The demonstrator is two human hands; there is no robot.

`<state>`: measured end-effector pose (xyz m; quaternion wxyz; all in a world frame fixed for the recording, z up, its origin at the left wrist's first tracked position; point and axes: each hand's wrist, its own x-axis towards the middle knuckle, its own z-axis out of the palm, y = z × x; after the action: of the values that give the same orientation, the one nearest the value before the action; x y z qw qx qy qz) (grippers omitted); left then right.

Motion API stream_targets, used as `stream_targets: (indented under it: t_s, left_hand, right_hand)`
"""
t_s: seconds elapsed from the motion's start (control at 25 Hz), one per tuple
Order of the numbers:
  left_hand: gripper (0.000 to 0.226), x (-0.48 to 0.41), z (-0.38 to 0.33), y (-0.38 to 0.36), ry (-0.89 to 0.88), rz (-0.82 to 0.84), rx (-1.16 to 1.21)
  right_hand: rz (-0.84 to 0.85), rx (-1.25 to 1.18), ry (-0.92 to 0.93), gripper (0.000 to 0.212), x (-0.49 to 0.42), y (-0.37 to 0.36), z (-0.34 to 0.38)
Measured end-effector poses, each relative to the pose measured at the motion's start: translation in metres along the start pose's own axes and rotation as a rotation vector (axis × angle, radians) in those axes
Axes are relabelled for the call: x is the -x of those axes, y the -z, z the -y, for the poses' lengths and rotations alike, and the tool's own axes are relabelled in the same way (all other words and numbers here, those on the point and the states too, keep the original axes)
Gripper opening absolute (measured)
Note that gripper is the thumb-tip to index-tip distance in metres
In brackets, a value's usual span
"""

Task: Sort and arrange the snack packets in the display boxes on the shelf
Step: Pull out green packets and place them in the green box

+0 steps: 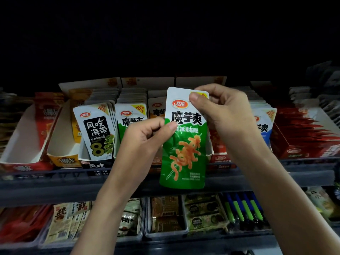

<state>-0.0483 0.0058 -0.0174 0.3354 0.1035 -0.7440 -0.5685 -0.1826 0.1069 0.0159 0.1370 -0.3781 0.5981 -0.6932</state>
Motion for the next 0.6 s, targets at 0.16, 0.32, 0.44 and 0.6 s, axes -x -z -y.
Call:
stream_targets:
  t_s: [0.16, 0.32, 0.44, 0.6]
  left_hand:
    - [0.041, -0.001, 0.005, 0.007, -0.027, -0.173, -0.009]
    - [0.023, 0.001, 0.001, 0.02, -0.082, -0.383, -0.064]
    - [0.018, 0.001, 0.002, 0.042, -0.133, -0.554, -0.154]
    - [0.015, 0.003, 0.013, 0.069, -0.057, -0.68, -0.23]
  right_hand:
    - [0.187, 0.009, -0.049, 0.005, 0.001, -0.008, -0.004]
    - [0.187, 0.087, 0.077, 0.009, 0.0, -0.029, -0.009]
    - [0.093, 0.094, 0.172, 0.015, -0.003, -0.046, -0.017]
    - [0.024, 0.14, 0.194, 0.014, -0.005, -0.068, -0.028]
